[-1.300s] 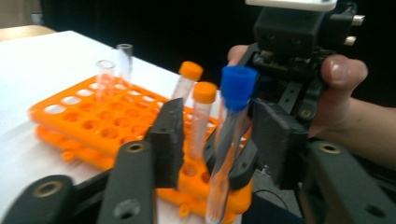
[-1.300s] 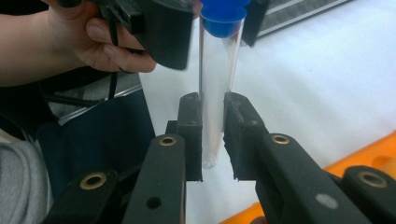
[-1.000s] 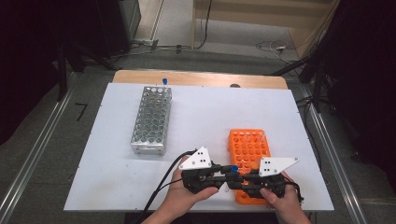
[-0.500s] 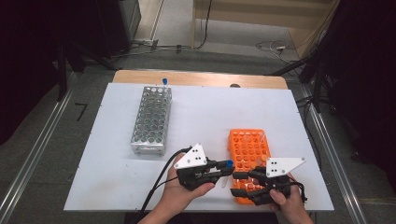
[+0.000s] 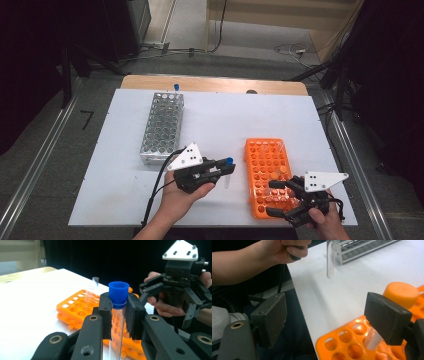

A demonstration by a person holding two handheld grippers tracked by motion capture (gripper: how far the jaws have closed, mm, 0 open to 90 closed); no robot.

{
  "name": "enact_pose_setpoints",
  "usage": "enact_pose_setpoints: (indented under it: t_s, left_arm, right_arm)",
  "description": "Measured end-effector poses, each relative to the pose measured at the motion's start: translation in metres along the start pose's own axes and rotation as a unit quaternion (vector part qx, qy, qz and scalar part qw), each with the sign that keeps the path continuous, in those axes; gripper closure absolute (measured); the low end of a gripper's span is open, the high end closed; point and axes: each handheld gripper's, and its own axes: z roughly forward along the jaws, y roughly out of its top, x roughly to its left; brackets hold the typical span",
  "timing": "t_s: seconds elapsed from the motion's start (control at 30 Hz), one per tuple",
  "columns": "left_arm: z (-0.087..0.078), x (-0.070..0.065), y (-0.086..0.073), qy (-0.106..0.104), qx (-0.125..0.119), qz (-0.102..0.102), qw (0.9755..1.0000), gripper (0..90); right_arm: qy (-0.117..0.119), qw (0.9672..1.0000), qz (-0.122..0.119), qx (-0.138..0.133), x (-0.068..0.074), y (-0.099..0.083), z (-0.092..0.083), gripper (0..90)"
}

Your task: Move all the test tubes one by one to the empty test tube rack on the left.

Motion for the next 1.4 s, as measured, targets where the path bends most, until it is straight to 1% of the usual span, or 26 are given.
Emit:
enact_pose_setpoints:
  t_s: [0.23,0.37,0.5,0.73,0.87,0.97,1.07,1.17,1.23,1.27,1.37,1.4]
  left_arm:
    - [-0.015,0.017,0.005,0.032,-0.011,-0.004,0.9994,77.0]
    - [-0.022,0.026,0.010,0.047,-0.022,-0.003,0.9986,77.0]
    - [-0.025,0.036,0.017,0.062,-0.028,-0.003,0.9977,77.0]
    - [-0.032,0.057,0.028,0.092,-0.041,-0.002,0.9949,77.0]
    - [-0.035,0.073,0.034,0.111,-0.047,-0.006,0.9927,77.0]
    - [-0.037,0.084,0.037,0.119,-0.051,-0.010,0.9915,77.0]
    - [-0.039,0.096,0.040,0.137,-0.058,-0.013,0.9888,77.0]
    - [-0.041,0.108,0.042,0.154,-0.059,-0.012,0.9862,77.0]
    - [-0.042,0.114,0.043,0.161,-0.064,-0.017,0.9848,77.0]
    - [-0.043,0.118,0.044,0.168,-0.066,-0.017,0.9833,77.0]
    - [-0.044,0.129,0.046,0.183,-0.067,-0.015,0.9807,77.0]
    - [-0.045,0.133,0.047,0.190,-0.068,-0.016,0.9793,77.0]
  right_arm:
    - [-0.005,0.9999,0.005,-0.012,-0.006,-0.005,-0.013,16.0]
    - [-0.010,0.9999,0.005,-0.013,-0.008,-0.007,-0.017,16.6]
    - [-0.013,0.9998,0.004,-0.014,-0.011,-0.009,-0.021,17.2]
    - [-0.025,0.9994,0.010,-0.021,-0.014,-0.012,-0.028,17.7]
    - [-0.031,0.9991,0.013,-0.025,-0.017,-0.013,-0.032,17.8]
    - [-0.037,0.9988,0.013,-0.029,-0.019,-0.015,-0.034,18.0]
    - [-0.045,0.9983,0.019,-0.032,-0.022,-0.017,-0.037,18.0]
    - [-0.051,0.9979,0.022,-0.034,-0.025,-0.019,-0.038,18.0]
    - [-0.055,0.9976,0.024,-0.036,-0.027,-0.020,-0.040,18.0]
    - [-0.055,0.9975,0.025,-0.036,-0.028,-0.020,-0.040,18.0]
    - [-0.059,0.9971,0.030,-0.038,-0.030,-0.022,-0.042,18.0]
    - [-0.061,0.9969,0.031,-0.039,-0.031,-0.023,-0.042,18.0]
